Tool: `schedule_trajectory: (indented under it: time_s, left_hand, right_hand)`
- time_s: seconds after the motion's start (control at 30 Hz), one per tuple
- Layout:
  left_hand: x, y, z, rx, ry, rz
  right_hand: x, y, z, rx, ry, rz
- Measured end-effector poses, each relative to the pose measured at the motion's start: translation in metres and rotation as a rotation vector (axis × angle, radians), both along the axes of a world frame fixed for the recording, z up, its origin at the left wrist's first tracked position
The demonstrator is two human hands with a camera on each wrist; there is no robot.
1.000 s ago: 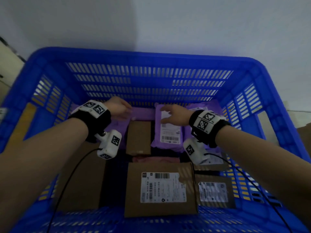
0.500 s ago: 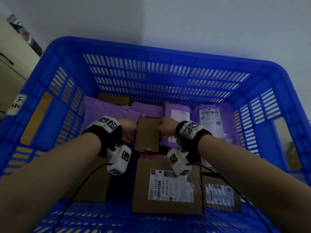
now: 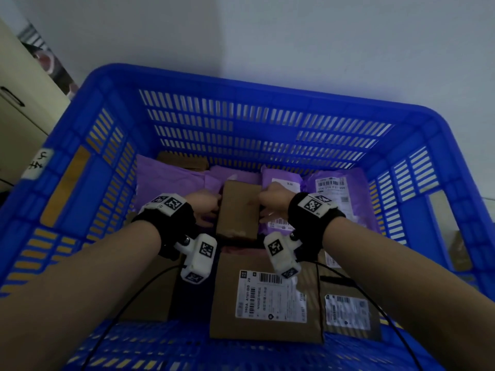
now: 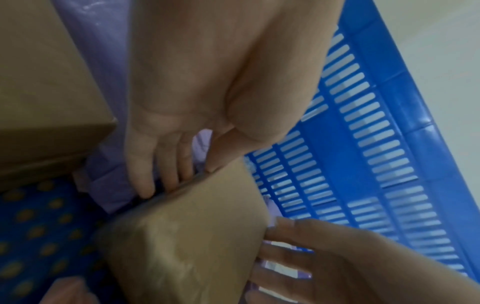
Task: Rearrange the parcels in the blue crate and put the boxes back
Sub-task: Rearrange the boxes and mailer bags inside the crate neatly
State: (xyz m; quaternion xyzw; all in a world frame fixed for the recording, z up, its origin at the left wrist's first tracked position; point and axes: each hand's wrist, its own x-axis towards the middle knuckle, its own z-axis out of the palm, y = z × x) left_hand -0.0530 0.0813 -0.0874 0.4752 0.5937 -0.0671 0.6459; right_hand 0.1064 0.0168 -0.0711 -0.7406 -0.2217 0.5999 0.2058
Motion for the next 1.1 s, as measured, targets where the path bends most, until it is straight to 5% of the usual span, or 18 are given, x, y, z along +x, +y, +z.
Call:
schedule_trajectory:
  time_s: [0.13,0.37,0.67,0.9,1.1]
  left_hand:
    - [-0.004,0.001,0.006,0.11,-0.096,-0.027]
    - [-0.015,-0.001,0.008,0.021,-0.102,0.019]
    - [-0.012,0.004,0.025,0.004,-0.27,-0.004]
    - [-0.008,0.013,0.033,-0.005,-0.39,0.245]
    - [-0.005,0.009,0.044,-0.111,-0.431,0.164]
  right_hand:
    - [0.004,-0.008,0.002,0.029,0.061,-0.084]
    - [0.007,-0.022,0.003,0.094,0.121,-0.157]
    - [0.012,-0.025,0.011,0.12,0.122,-0.058]
    - [0.026,-0.029,0.032,0.264,0.355,-0.155]
    - [0.04,-0.027,0.05,0.397,0.475,-0.186]
